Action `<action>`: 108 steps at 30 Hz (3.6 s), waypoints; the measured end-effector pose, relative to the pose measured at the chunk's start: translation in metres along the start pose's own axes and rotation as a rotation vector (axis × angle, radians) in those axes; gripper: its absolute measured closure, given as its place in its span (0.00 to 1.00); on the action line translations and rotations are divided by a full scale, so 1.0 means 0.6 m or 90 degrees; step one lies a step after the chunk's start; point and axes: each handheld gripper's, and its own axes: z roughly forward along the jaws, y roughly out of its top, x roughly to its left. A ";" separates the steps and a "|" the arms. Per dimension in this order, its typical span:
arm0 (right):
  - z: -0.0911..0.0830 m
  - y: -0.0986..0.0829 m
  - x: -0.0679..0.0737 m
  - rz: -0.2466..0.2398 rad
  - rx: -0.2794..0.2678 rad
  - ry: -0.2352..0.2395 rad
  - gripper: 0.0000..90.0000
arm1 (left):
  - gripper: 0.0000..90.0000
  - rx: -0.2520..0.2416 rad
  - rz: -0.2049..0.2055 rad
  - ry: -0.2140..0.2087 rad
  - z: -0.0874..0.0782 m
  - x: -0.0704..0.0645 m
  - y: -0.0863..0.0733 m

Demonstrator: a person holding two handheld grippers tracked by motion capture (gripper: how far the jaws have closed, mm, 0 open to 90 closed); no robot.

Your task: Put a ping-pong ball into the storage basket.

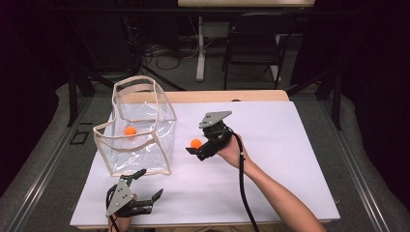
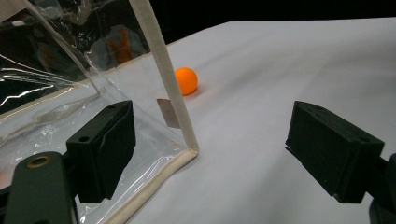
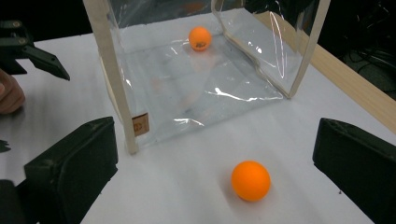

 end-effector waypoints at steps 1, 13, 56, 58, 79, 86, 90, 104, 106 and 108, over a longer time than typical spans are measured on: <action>-0.001 -0.003 0.000 0.000 0.003 -0.003 0.00 | 0.17 0.000 0.000 0.000 0.000 0.000 0.000; -0.019 -0.048 0.006 0.012 0.014 -0.008 0.00 | 0.17 -0.001 0.001 0.001 0.000 0.000 0.000; -0.012 -0.071 0.005 0.003 0.061 -0.063 0.00 | 0.17 -0.008 0.002 -0.003 -0.003 0.001 0.001; -0.008 -0.069 0.003 0.002 0.063 -0.062 0.00 | 0.17 -0.008 0.002 -0.002 -0.004 0.001 0.002; 0.046 -0.053 -0.022 0.009 0.088 -0.079 0.00 | 0.17 -0.010 -0.002 0.001 -0.005 0.001 0.001; 0.064 -0.060 -0.030 0.025 0.083 -0.072 0.00 | 0.17 -0.011 -0.001 -0.002 -0.004 0.001 0.001; 0.075 -0.064 -0.034 0.031 0.086 -0.065 0.00 | 0.17 -0.009 0.001 -0.003 -0.004 0.001 0.001; 0.109 -0.069 -0.047 0.020 0.125 -0.069 0.00 | 0.17 -0.010 -0.001 -0.003 -0.004 0.001 0.000; 0.113 -0.072 -0.050 0.023 0.127 -0.064 0.00 | 0.17 -0.010 -0.001 -0.003 -0.004 0.001 0.000; 0.117 -0.076 -0.051 0.032 0.127 -0.058 0.00 | 0.17 -0.009 0.001 -0.003 -0.004 0.001 0.001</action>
